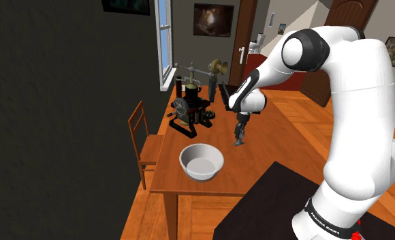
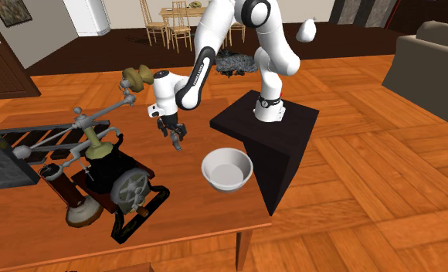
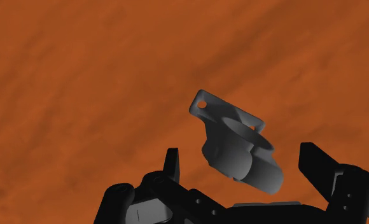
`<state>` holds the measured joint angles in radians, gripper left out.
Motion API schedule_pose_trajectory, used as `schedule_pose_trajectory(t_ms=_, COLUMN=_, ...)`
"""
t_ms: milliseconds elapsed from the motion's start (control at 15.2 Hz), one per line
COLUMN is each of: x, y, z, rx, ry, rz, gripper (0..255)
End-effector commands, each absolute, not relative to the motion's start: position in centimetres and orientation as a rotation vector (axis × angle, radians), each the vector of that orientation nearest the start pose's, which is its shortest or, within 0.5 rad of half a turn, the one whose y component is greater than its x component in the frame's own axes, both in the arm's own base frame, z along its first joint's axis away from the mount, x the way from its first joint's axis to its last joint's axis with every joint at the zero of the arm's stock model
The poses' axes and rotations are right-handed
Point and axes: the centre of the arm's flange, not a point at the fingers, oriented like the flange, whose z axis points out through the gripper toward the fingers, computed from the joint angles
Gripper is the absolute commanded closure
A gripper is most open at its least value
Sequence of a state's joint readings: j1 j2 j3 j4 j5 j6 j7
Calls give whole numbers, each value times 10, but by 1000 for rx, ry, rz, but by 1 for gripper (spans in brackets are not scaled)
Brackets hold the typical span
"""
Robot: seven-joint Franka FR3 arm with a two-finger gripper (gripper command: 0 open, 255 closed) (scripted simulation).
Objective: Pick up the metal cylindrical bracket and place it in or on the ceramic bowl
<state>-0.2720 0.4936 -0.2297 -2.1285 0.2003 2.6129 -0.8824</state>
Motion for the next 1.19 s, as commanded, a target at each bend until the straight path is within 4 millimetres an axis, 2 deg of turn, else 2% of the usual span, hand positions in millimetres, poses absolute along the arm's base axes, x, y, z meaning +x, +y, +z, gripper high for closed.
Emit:
schedule_pose_trajectory(t_ms=0, x=500, y=-281, z=179, rx=-3132, ry=-370, rz=-7, gripper=0)
schedule_pose_trajectory(t_ms=66, x=500, y=-281, z=179, rx=-3132, ry=-370, rz=-7, gripper=0)
schedule_pose_trajectory(t_ms=132, x=500, y=-281, z=179, rx=-3132, ry=-370, rz=-7, gripper=255)
schedule_pose_trajectory(t_ms=726, x=500, y=-281, z=179, rx=-3132, ry=-370, rz=-7, gripper=255)
schedule_pose_trajectory(t_ms=1122, x=500, y=-281, z=211, rx=-3132, ry=-370, rz=-7, gripper=255)
